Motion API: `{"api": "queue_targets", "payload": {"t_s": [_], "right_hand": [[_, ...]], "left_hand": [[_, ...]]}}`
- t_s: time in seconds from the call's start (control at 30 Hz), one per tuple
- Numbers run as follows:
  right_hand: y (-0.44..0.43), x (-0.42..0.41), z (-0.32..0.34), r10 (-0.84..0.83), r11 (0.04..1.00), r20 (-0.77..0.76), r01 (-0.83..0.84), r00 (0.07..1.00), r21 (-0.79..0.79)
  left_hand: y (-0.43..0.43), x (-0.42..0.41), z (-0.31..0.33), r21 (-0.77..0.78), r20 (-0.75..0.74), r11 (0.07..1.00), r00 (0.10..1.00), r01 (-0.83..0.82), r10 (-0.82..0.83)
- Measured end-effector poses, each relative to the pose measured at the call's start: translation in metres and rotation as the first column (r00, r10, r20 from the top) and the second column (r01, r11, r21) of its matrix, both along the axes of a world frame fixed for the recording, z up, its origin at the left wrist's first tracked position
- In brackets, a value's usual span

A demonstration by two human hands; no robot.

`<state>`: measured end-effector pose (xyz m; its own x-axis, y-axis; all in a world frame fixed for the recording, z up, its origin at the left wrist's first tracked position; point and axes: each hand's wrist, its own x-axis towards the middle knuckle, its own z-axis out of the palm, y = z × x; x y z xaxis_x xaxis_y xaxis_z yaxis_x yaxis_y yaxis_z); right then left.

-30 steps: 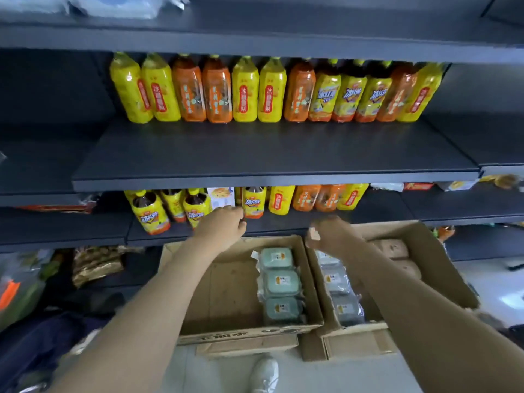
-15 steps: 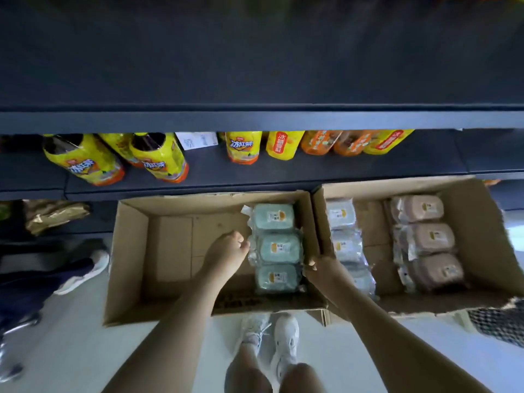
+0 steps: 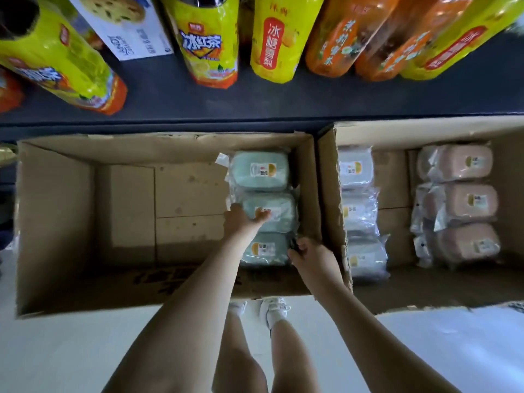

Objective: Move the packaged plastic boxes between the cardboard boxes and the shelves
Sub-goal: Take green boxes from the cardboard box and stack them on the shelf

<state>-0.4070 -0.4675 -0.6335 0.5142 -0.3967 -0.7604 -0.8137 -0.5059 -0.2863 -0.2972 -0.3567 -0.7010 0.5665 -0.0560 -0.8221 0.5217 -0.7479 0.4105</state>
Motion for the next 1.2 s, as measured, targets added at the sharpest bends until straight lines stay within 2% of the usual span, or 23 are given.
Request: {"api": "queue_targets", "payload": {"t_s": [0.13,0.3,0.5,0.6,0.83,1.03,1.2], "right_hand": [[0.002,-0.001,-0.004,-0.082,0.997,0.058,0.081,0.995,0.014],[0.004,0.012,-0.004,-0.323,0.946,0.164,0.312,0.932,0.091],[0.0,0.065,-0.023,-0.422,0.898,0.18,0.384,0.888,0.213],[-0.003,0.093,-0.046,-0.439,0.896,0.189,0.413,0.879,0.162],[0.009,0.119,-0.086,-0.396,0.912,0.208,0.409,0.895,-0.026],[0.009,0.119,-0.085,-0.501,0.858,0.255,0.513,0.827,0.02],[0.01,0.12,-0.077,-0.537,0.836,0.244,0.548,0.808,0.026]], "left_hand": [[0.006,0.001,-0.002,-0.012,-0.015,0.999,0.999,0.032,-0.032],[0.04,0.0,0.015,-0.049,-0.017,0.995,0.996,-0.089,0.088],[0.095,-0.006,0.018,0.0,-0.048,0.949,0.948,-0.314,0.314],[0.111,-0.004,0.009,-0.07,-0.063,0.91,0.912,-0.409,0.405],[0.122,-0.002,-0.005,-0.214,-0.127,0.863,0.889,-0.458,0.441],[0.14,-0.005,-0.006,-0.233,-0.104,0.805,0.837,-0.546,0.537],[0.14,-0.011,0.003,-0.275,-0.077,0.748,0.789,-0.605,0.61]]}}
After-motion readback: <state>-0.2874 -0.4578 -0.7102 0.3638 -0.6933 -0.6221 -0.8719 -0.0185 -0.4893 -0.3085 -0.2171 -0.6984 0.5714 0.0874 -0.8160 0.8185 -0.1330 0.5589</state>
